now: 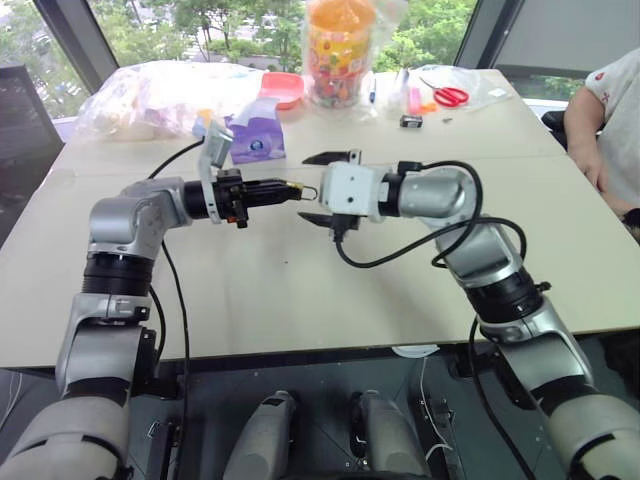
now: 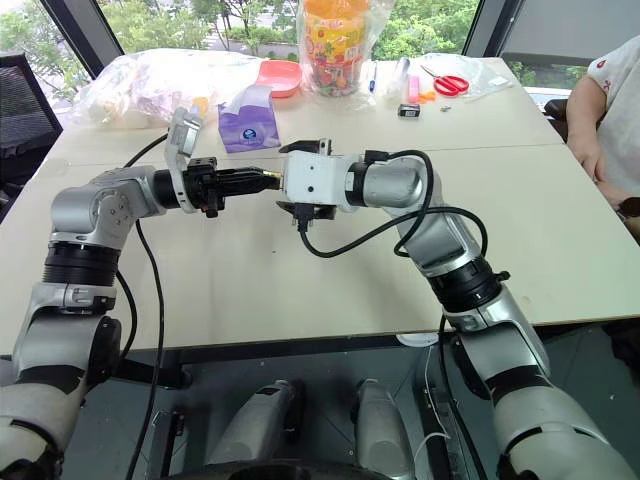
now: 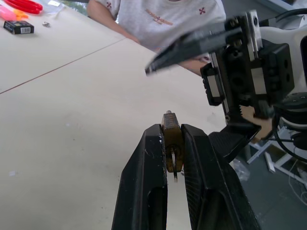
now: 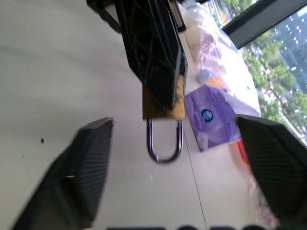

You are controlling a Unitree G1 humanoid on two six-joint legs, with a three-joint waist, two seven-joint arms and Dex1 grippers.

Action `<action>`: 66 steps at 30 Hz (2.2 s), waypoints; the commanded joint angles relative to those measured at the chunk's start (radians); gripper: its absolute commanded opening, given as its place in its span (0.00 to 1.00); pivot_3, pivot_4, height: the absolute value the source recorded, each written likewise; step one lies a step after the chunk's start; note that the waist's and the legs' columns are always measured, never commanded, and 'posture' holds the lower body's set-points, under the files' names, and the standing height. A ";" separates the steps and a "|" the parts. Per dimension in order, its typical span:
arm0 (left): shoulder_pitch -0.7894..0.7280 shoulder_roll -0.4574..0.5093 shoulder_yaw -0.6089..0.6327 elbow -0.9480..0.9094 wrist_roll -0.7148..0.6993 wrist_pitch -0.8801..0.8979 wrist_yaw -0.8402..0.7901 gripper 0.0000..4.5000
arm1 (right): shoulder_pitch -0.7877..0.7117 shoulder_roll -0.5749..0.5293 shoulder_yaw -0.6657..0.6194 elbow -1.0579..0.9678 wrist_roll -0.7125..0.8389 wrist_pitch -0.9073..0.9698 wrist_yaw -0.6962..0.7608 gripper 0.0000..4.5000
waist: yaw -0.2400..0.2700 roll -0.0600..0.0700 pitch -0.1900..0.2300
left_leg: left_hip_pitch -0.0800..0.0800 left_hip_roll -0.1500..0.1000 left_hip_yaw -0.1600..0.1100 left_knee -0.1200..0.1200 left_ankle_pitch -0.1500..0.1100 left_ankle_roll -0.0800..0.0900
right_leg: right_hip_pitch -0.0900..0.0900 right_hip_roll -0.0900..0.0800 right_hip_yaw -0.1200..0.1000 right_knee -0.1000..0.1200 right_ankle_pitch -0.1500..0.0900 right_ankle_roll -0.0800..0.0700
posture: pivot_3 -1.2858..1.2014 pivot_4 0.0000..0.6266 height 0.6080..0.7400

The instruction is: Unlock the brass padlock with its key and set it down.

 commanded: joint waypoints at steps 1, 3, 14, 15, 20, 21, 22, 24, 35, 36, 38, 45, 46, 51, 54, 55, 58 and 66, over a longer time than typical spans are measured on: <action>0.007 0.014 0.032 -0.046 -0.030 0.013 -0.014 0.00 | 0.014 0.058 -0.141 -0.160 0.170 0.209 -0.034 0.99 | -0.002 0.000 0.000 | 0.000 0.000 0.000 0.000 0.000 0.000 | 0.000 0.000 0.000 0.000 0.000 0.000 | 0.52 0.24 1.00; 0.009 0.014 0.032 -0.054 -0.038 0.017 -0.016 0.00 | 0.013 0.089 -0.186 -0.194 0.212 0.284 -0.076 0.99 | -0.005 0.000 0.000 | 0.000 0.000 0.000 0.000 0.000 0.000 | -0.001 -0.002 0.000 0.001 0.000 0.000 | 0.52 0.24 1.00; 0.004 0.009 0.048 -0.089 -0.076 0.024 -0.034 0.00 | 0.011 0.055 -0.133 -0.117 0.188 0.247 -0.134 0.99 | -0.002 0.000 0.000 | 0.000 0.000 0.000 0.000 0.000 0.000 | 0.000 -0.003 0.000 0.000 0.000 0.000 | 0.52 0.24 1.00; 0.007 0.010 0.050 -0.096 -0.082 0.025 -0.032 0.00 | 0.012 0.052 -0.127 -0.110 0.188 0.244 -0.133 0.99 | -0.002 0.000 0.000 | 0.000 0.000 0.000 0.000 0.000 0.000 | 0.000 -0.003 0.000 0.000 0.000 0.000 | 0.52 0.24 1.00; 0.031 0.022 0.068 -0.146 -0.111 0.052 -0.026 0.00 | 0.017 0.045 -0.098 -0.077 0.181 0.232 -0.139 0.99 | -0.005 0.000 0.000 | 0.000 0.000 0.000 0.000 0.000 0.000 | 0.000 -0.003 0.000 0.000 0.000 0.000 | 0.52 0.24 1.00; 0.037 0.024 0.072 -0.155 -0.115 0.056 -0.025 0.00 | 0.017 0.047 -0.095 -0.067 0.180 0.234 -0.143 0.99 | -0.004 0.000 0.000 | 0.000 0.000 0.000 0.000 0.000 0.000 | 0.000 -0.003 0.000 0.000 0.000 0.000 | 0.52 0.24 1.00; 0.042 0.026 0.075 -0.160 -0.118 0.060 -0.025 0.00 | 0.018 0.047 -0.093 -0.060 0.180 0.235 -0.145 0.99 | -0.004 0.000 0.000 | 0.000 0.000 0.000 0.000 0.000 0.000 | 0.000 -0.003 0.000 0.000 0.000 0.000 | 0.52 0.24 1.00; 0.051 0.031 0.080 -0.171 -0.125 0.065 -0.023 0.00 | 0.020 0.050 -0.094 -0.049 0.195 0.244 -0.139 0.99 | -0.004 0.000 0.000 | 0.000 0.000 0.000 0.000 0.000 0.000 | 0.000 -0.003 0.000 0.000 0.000 0.000 | 0.52 0.24 1.00; 0.054 0.023 0.079 -0.164 -0.123 0.043 -0.007 0.00 | 0.039 0.049 -0.118 -0.095 0.312 0.377 -0.113 0.99 | -0.001 0.000 0.000 | 0.000 0.000 0.000 0.000 0.000 0.000 | 0.000 -0.003 0.000 0.000 0.000 0.000 | 0.52 0.24 1.00; 0.053 0.020 0.076 -0.158 -0.119 0.037 -0.008 0.00 | 0.040 0.046 -0.123 -0.099 0.315 0.382 -0.118 0.99 | -0.001 0.000 0.000 | 0.000 0.000 0.000 0.000 0.000 0.000 | 0.000 -0.003 0.000 0.000 0.000 0.000 | 0.52 0.24 1.00; 0.049 0.011 0.068 -0.142 -0.109 0.027 -0.003 0.00 | 0.049 0.009 -0.124 -0.110 0.294 0.383 -0.125 0.99 | -0.001 0.000 0.000 | 0.000 0.000 0.000 0.000 0.000 0.000 | 0.000 -0.003 0.000 -0.001 0.000 0.000 | 0.52 0.24 1.00; -0.019 -0.134 0.021 0.067 -0.017 0.009 0.135 0.00 | 0.203 -0.240 -0.089 -0.306 0.209 0.454 -0.097 0.99 | 0.021 0.000 0.000 | -0.001 -0.001 0.000 0.000 -0.001 0.002 | 0.002 -0.004 -0.002 -0.005 -0.002 0.002 | 0.52 0.24 1.00; -0.023 -0.163 0.001 0.109 0.003 0.010 0.146 0.00 | 0.223 -0.257 -0.093 -0.345 0.211 0.484 -0.100 0.99 | 0.023 0.000 0.000 | -0.001 -0.001 0.000 0.000 -0.001 0.002 | 0.003 -0.004 -0.002 -0.005 -0.002 0.003 | 0.52 0.24 1.00; -0.102 -0.310 -0.040 0.416 0.104 -0.030 0.214 0.00 | 0.274 -0.303 -0.099 -0.462 0.198 0.596 -0.139 0.99 | 0.022 -0.001 0.000 | -0.002 -0.001 0.001 0.002 -0.003 0.005 | 0.003 -0.005 -0.003 -0.008 -0.001 0.003 | 0.52 0.24 1.00; -0.172 -0.372 -0.009 0.583 0.118 -0.075 0.204 0.00 | 0.279 -0.297 -0.108 -0.485 0.198 0.640 -0.172 0.99 | 0.023 -0.001 0.000 | -0.004 -0.001 0.001 0.002 -0.003 0.006 | 0.003 -0.005 -0.005 -0.010 -0.001 0.004 | 0.52 0.24 1.00; -0.194 -0.387 -0.003 0.633 0.127 -0.093 0.203 0.00 | 0.281 -0.293 -0.110 -0.490 0.199 0.650 -0.183 0.99 | 0.024 -0.001 0.000 | -0.004 -0.001 0.001 0.002 -0.003 0.006 | 0.003 -0.005 -0.006 -0.010 -0.001 0.004 | 0.52 0.24 1.00; -0.237 -0.410 0.009 0.737 0.154 -0.127 0.183 0.11 | 0.287 -0.284 -0.114 -0.500 0.203 0.671 -0.210 1.00 | 0.024 -0.001 0.000 | -0.005 -0.001 0.000 0.002 -0.004 0.006 | 0.003 -0.006 -0.007 -0.011 -0.001 0.004 | 0.52 0.24 1.00; -0.263 -0.392 -0.030 0.796 0.277 -0.239 0.160 0.92 | 0.311 -0.276 -0.121 -0.528 0.216 0.700 -0.250 1.00 | 0.024 -0.001 0.000 | -0.006 -0.001 0.000 0.002 -0.005 0.008 | 0.003 -0.005 -0.008 -0.012 0.000 0.004 | 0.52 0.24 1.00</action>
